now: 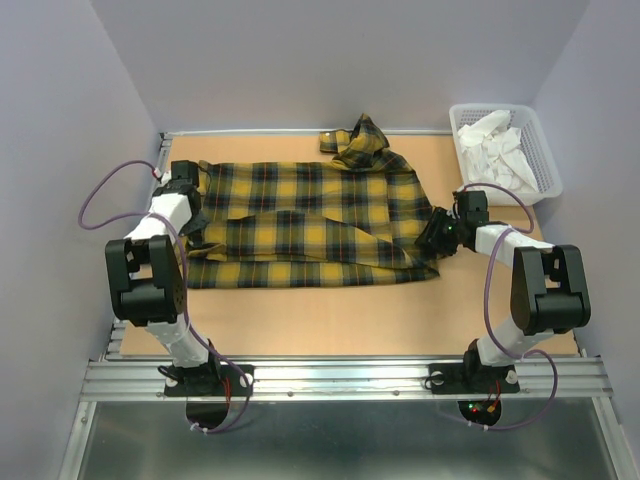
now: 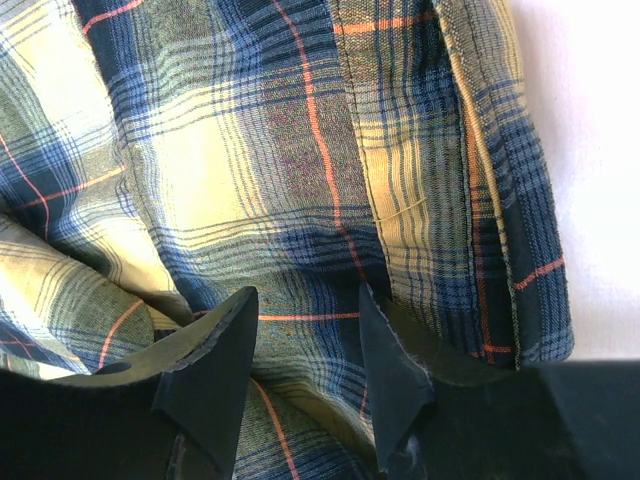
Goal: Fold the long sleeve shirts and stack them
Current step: Fold the shirt
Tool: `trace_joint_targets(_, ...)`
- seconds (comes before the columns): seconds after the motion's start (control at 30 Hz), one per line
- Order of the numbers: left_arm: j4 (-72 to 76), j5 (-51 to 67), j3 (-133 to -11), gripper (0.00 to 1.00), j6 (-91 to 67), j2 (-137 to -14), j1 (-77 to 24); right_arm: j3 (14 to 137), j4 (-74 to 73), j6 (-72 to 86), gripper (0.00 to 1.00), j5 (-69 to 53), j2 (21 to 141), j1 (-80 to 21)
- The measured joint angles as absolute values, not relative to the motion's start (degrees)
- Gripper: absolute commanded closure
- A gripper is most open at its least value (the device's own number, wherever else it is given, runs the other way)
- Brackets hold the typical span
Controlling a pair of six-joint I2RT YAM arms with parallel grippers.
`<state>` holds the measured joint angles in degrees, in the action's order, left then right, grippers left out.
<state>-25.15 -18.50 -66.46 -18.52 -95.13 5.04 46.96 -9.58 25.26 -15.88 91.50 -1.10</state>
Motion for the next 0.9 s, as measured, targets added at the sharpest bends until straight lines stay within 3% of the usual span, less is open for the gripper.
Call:
trace_joint_targets(0.1, -26.0, -19.3, -67.8, 0.79, -18.8, -97.6, 4.6, 47.0, -9.6, 25.2, 0.47, -15.9, 91.2, -1.1)
trace_joint_targets(0.23, -27.4, -19.9, -68.6, 0.42, -19.7, -98.9, 4.0, 46.9, -10.0, 25.2, 0.46, -15.9, 89.7, -1.1)
trace_joint_targets(0.33, -28.3, -19.9, -69.4, 0.20, -20.5, -98.8, 3.5, 46.9, -10.1, 24.9, 0.46, -16.4, 87.0, -1.1)
trace_joint_targets(0.43, -28.8, -19.1, -69.8, 0.09, -21.0, -98.1, 3.3, 46.9, -10.0, 24.3, 0.46, -18.3, 84.0, -1.5)
trace_joint_targets(0.67, -29.8, -14.6, -69.6, 0.06, -22.4, -89.6, 2.9, 48.9, -9.9, 21.7, 0.44, -23.9, 81.0, -11.2)
trace_joint_targets(0.9, -23.3, -5.6, -57.8, 0.21, -24.2, -75.4, 2.3, 53.5, -8.4, 21.9, 0.46, -27.7, 86.6, -23.0)
